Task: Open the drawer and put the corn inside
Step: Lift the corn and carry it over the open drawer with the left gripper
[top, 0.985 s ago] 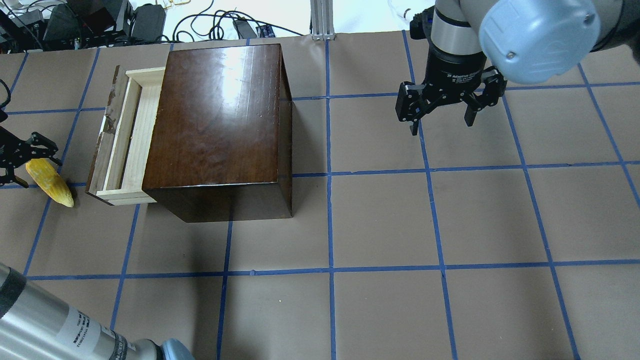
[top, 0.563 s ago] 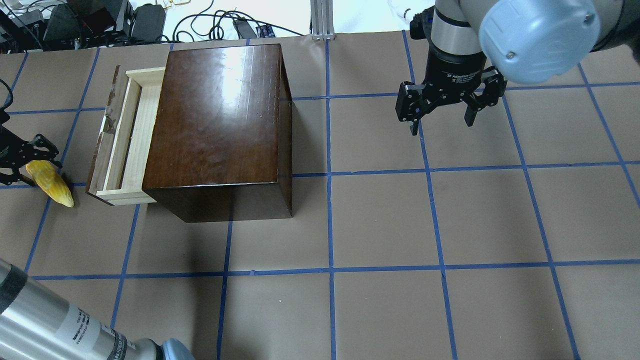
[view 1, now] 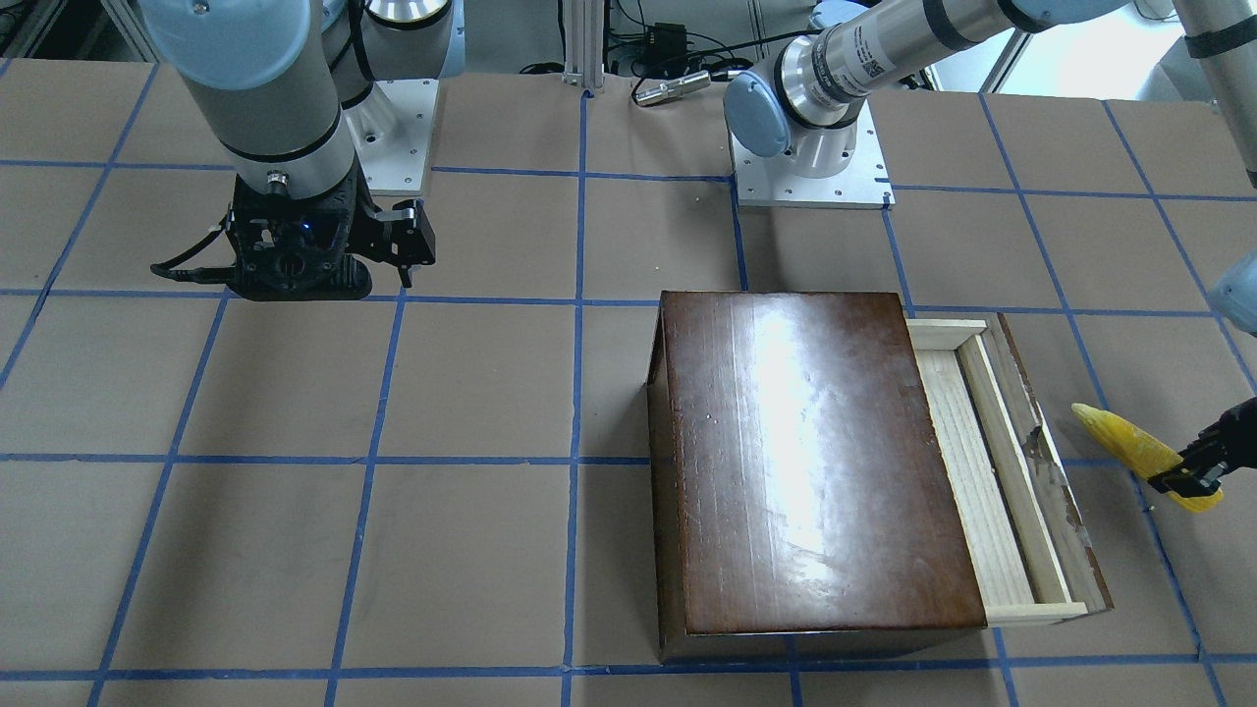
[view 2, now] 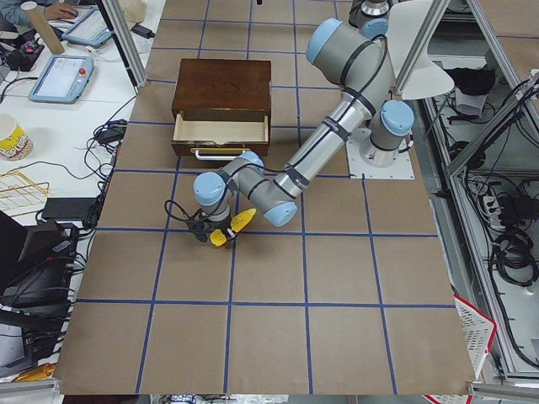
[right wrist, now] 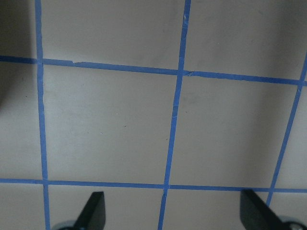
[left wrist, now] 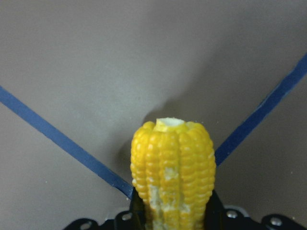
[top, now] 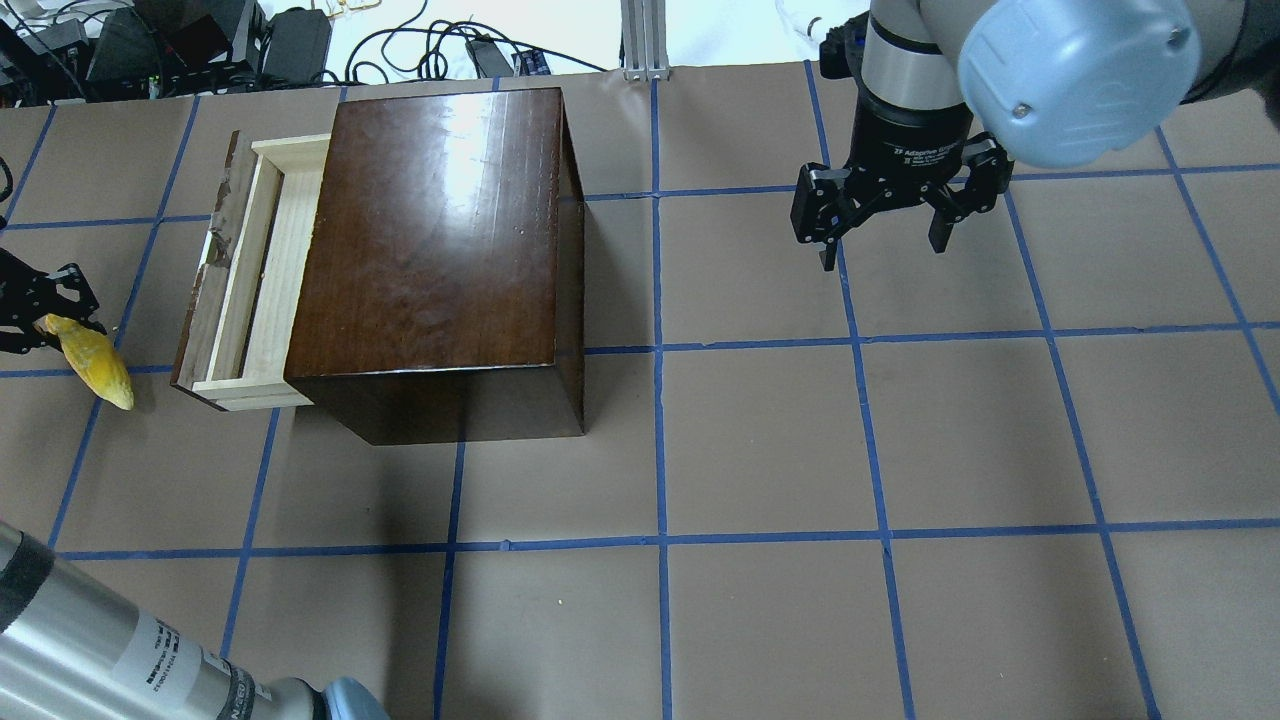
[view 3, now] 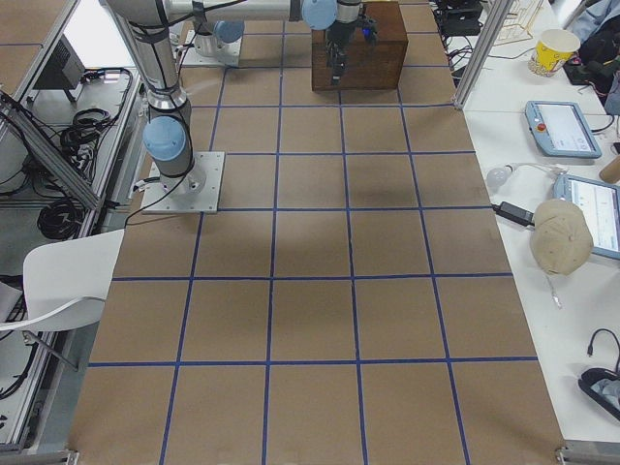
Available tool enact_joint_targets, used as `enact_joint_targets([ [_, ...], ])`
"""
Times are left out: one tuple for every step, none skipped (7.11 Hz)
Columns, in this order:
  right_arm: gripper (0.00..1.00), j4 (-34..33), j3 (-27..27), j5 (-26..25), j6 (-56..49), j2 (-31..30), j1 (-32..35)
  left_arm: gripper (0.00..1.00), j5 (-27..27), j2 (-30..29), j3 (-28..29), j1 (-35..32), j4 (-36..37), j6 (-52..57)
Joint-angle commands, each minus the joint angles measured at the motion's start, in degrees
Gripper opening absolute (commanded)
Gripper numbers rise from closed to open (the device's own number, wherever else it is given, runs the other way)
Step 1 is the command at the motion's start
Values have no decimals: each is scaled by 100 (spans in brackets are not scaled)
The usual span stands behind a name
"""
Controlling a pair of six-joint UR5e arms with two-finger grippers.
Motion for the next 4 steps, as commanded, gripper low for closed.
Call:
enact_joint_targets([
  [100, 0, 0, 0, 0, 0, 0, 0, -43, 325, 90, -84, -174, 143],
  [100, 0, 0, 0, 0, 0, 0, 0, -52, 519, 300, -259, -619, 492],
  [100, 0, 0, 0, 0, 0, 0, 0, -53, 677, 659, -400, -1302, 565],
  [100, 0, 0, 0, 0, 0, 0, 0, -53, 774, 1045, -471, -1866, 688],
])
